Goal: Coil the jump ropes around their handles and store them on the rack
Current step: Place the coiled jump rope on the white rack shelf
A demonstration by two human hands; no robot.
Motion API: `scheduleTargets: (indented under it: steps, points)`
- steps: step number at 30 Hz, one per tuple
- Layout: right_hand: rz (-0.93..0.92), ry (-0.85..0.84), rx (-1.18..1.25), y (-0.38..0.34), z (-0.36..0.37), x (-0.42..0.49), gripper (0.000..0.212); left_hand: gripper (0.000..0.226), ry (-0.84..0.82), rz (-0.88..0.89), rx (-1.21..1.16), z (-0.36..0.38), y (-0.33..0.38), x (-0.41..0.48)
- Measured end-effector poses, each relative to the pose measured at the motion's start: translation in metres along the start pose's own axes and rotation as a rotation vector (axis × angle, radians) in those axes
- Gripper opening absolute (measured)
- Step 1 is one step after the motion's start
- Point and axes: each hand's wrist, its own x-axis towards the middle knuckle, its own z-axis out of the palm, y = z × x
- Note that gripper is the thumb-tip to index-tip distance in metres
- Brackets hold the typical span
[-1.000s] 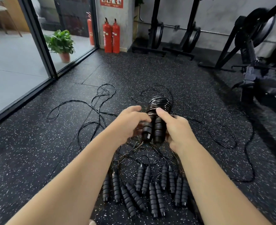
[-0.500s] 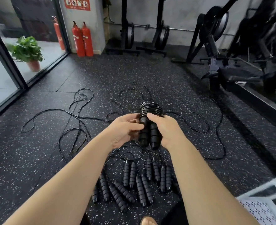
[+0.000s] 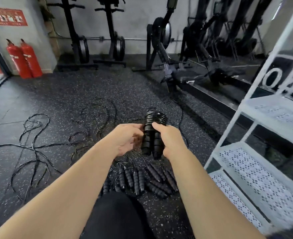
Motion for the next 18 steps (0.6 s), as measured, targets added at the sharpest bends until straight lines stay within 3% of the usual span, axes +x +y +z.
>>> scheduleTargets:
  steps: [6,12,18]
  points:
    - [-0.048,0.141,-0.054,-0.039,-0.071,-0.020,0.022,0.034,-0.049,-0.010,0.055,0.086,0.006,-0.006]
    - [-0.119,0.293,-0.058,-0.080,-0.124,-0.026,0.030,0.022,-0.071,0.015,0.041,0.156,0.022,-0.005]
    - [-0.181,0.429,0.005,-0.119,-0.166,-0.020,0.042,0.025,-0.089,0.079,0.111,0.220,0.038,0.000]
